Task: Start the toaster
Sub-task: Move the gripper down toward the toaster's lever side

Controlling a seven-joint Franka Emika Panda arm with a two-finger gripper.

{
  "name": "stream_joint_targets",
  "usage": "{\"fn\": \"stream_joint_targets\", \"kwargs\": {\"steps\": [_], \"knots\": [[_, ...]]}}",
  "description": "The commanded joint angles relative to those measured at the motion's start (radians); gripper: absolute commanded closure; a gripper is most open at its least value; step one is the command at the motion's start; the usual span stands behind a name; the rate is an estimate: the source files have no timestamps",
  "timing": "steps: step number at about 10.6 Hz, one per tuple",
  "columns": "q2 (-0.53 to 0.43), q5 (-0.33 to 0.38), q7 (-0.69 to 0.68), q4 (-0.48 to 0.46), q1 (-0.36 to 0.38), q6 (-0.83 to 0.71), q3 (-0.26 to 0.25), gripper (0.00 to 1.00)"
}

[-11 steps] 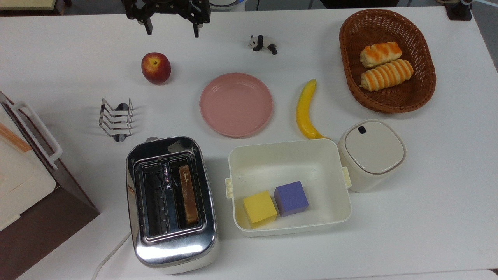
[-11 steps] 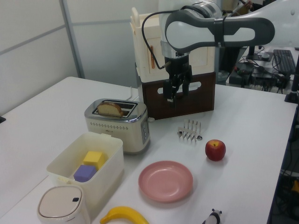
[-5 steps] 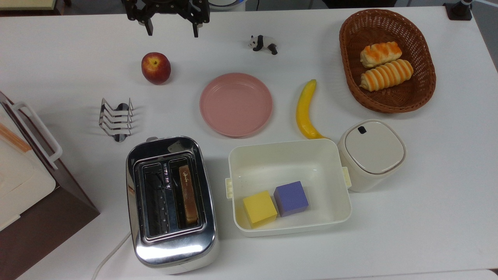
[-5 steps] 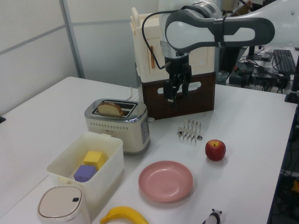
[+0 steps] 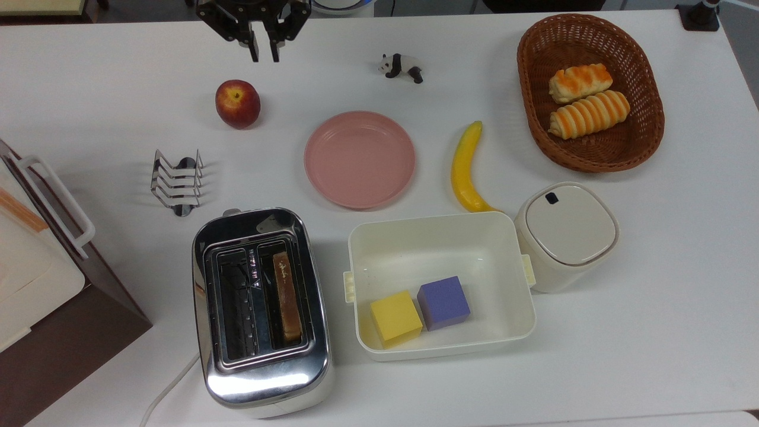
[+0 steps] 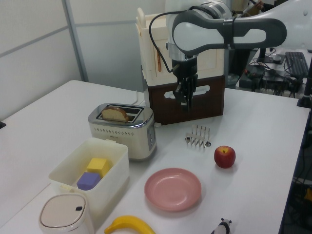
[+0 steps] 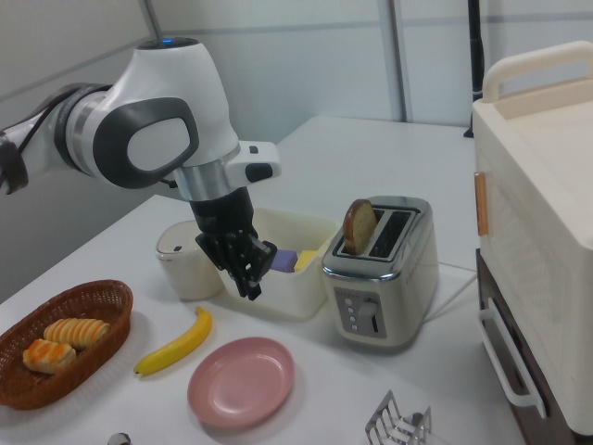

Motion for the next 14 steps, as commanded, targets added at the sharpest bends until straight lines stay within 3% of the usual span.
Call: {"fn": "stream_joint_targets", "kwargs": {"steps": [1,4,7,10,14], "knots": [[0.001,-0.005,-0.029,-0.007,0.007,0.007,-0.006,1.00],[0.042,-0.003,-0.062,-0.002,0.007,0.098,-0.016,1.00],[0.148,-0.002,-0.065,0.059,0.002,0.209,-0.016,1.00],[0.261,-0.005,-0.051,0.059,-0.003,0.404,-0.013,1.00],[0.337,-0.011,-0.028,0.061,-0.036,0.535,-0.014,1.00]]}}
